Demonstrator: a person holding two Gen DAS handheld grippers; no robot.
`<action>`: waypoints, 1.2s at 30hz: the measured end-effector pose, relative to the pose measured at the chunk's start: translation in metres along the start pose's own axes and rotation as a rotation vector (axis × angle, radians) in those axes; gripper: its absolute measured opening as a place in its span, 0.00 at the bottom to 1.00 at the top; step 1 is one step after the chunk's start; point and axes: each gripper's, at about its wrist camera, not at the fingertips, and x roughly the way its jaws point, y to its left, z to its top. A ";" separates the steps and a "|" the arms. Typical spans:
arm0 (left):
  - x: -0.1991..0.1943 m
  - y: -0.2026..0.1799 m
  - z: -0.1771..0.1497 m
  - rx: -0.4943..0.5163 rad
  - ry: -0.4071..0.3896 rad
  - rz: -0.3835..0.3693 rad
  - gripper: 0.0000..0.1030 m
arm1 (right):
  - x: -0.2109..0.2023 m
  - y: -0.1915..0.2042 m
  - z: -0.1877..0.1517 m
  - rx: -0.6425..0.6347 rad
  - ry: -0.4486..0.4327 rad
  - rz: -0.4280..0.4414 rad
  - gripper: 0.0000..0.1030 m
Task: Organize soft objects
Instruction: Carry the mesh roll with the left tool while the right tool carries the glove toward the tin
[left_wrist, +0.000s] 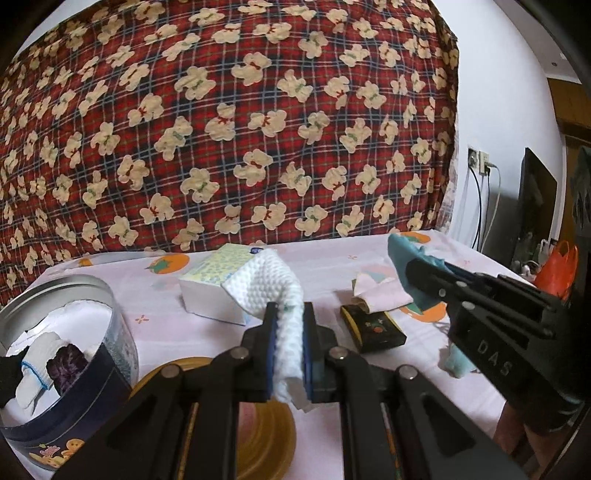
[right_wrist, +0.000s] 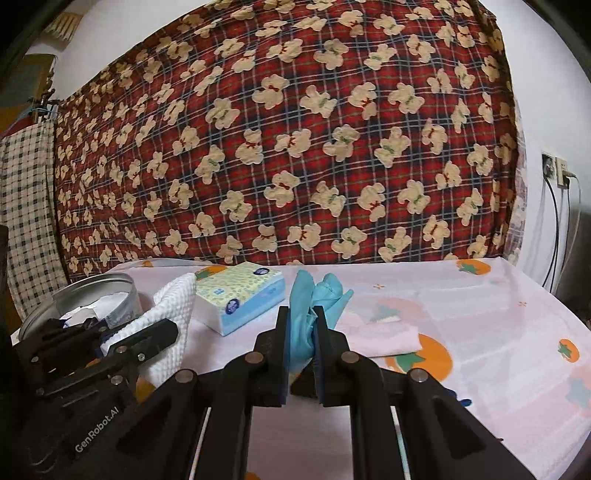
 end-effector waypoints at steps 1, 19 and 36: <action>0.000 0.002 0.000 -0.005 -0.002 0.000 0.09 | 0.001 0.002 0.000 0.001 -0.001 0.005 0.11; -0.005 0.043 -0.004 -0.096 0.007 0.053 0.09 | 0.027 0.035 0.003 -0.027 0.045 0.033 0.11; -0.011 0.062 -0.007 -0.122 0.001 0.090 0.09 | 0.034 0.054 0.003 -0.057 0.051 0.043 0.11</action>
